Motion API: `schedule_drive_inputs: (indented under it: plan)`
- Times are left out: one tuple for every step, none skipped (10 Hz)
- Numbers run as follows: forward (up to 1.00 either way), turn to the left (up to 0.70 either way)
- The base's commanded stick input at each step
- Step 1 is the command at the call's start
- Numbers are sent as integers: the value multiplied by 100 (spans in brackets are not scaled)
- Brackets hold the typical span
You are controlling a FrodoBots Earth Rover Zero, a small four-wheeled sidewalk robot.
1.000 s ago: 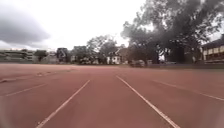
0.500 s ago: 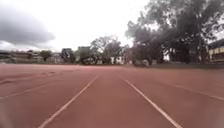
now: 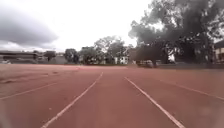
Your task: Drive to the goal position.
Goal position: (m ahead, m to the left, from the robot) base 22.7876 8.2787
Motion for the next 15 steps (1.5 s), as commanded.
schedule_drive_inputs:
  plan:
    - [45, 27]
    - [45, 27]
    - [45, 27]
    - [45, 27]
    - [45, 27]
    - [45, 27]
    - [45, 27]
    - [45, 27]
    - [45, 27]
    - [45, 14]
    - [45, 0]
    - [45, 0]
    - [45, 0]
    - [45, 0]
    - [45, 0]
